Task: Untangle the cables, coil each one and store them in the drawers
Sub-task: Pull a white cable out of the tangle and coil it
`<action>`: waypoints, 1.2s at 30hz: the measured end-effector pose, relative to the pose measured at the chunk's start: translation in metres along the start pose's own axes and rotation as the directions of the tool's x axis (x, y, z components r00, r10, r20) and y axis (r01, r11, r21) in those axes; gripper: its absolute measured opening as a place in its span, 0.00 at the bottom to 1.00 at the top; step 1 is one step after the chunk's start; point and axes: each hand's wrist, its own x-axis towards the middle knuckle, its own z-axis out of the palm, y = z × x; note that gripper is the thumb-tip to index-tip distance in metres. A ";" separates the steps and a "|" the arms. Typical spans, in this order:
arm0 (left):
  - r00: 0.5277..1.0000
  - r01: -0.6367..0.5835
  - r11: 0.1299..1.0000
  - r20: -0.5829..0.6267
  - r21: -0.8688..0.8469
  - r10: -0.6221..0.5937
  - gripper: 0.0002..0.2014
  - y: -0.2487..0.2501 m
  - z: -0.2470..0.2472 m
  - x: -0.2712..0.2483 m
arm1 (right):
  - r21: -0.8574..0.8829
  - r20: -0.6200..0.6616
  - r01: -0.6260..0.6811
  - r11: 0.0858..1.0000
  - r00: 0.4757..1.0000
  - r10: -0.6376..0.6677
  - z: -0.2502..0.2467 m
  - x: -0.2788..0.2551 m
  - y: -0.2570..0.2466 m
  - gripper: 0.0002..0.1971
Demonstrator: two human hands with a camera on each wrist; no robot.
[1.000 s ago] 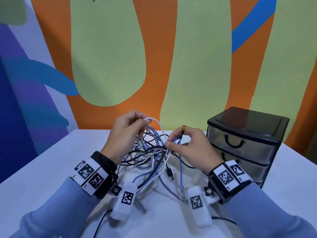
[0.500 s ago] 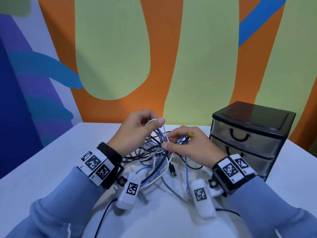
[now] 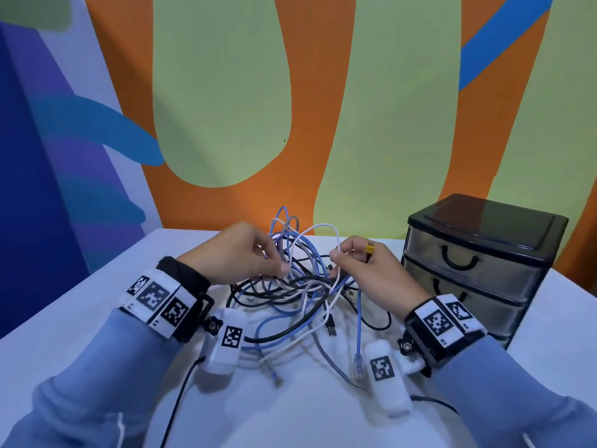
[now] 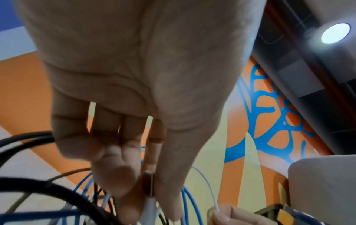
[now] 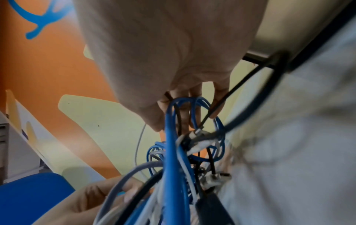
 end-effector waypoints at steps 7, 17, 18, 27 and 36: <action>0.999 -0.045 0.974 0.013 -0.221 0.049 0.04 0.004 0.015 0.002 | -0.201 0.171 -0.057 0.978 0.981 0.092 0.001 -0.009 -0.008 0.15; 0.968 -0.156 0.901 -0.243 -0.404 0.059 0.08 0.006 0.018 0.006 | -0.085 0.099 -0.059 0.995 0.993 0.068 0.009 -0.005 -0.004 0.25; 0.967 -0.157 0.919 -0.246 -0.361 0.069 0.09 0.006 0.018 0.007 | -0.076 0.085 -0.052 0.996 0.995 0.058 0.010 -0.004 -0.004 0.26; 0.973 -0.156 0.981 -0.187 -0.116 0.132 0.08 0.004 0.022 0.008 | 0.057 -0.013 0.002 0.998 1.000 -0.002 0.015 -0.005 -0.011 0.21; 0.997 -0.041 0.999 -0.065 0.000 0.041 0.09 0.004 0.017 0.004 | 0.257 0.050 -0.072 0.964 0.997 0.062 0.019 -0.011 -0.017 0.18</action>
